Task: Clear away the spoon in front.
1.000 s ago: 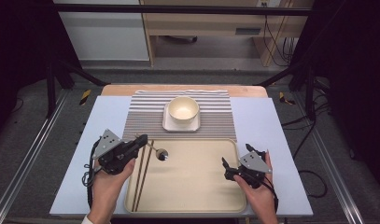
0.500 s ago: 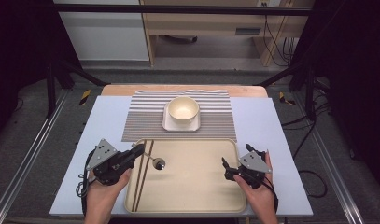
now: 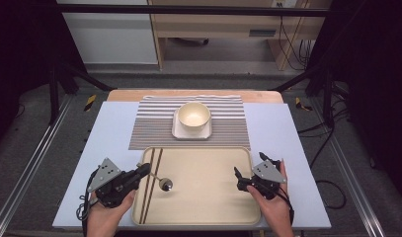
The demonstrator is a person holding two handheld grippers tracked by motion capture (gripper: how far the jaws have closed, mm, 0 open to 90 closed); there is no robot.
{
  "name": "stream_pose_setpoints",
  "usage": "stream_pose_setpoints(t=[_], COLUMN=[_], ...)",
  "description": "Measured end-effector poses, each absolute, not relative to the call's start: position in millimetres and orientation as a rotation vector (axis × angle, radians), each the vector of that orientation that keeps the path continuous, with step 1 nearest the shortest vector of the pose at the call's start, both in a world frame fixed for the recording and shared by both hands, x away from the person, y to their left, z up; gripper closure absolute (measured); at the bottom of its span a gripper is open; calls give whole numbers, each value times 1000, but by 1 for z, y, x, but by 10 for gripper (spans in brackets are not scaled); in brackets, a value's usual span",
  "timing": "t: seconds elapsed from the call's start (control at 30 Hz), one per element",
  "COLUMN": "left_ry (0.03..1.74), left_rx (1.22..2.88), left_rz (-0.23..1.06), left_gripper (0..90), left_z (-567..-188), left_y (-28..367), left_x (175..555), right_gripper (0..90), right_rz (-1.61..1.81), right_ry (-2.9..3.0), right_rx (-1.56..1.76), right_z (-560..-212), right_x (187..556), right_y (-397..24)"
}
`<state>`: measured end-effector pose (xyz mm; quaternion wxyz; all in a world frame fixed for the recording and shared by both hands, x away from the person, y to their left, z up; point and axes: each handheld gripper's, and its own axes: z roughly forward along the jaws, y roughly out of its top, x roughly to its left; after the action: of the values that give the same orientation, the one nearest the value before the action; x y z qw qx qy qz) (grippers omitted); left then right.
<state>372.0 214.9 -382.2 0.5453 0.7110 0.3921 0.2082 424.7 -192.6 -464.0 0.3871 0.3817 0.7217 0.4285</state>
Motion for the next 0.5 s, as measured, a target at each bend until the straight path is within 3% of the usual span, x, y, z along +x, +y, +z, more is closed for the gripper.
stream_pose_setpoints(t=[0.5], left_ry=[959], left_rx=[1718], left_rz=[474], left_gripper=[889], left_z=[-390], left_y=[228], left_x=[353], right_gripper=[51], right_rz=[1090], right_ry=[1841], right_rx=[972], right_z=[-464], right_x=[425], right_y=[-191])
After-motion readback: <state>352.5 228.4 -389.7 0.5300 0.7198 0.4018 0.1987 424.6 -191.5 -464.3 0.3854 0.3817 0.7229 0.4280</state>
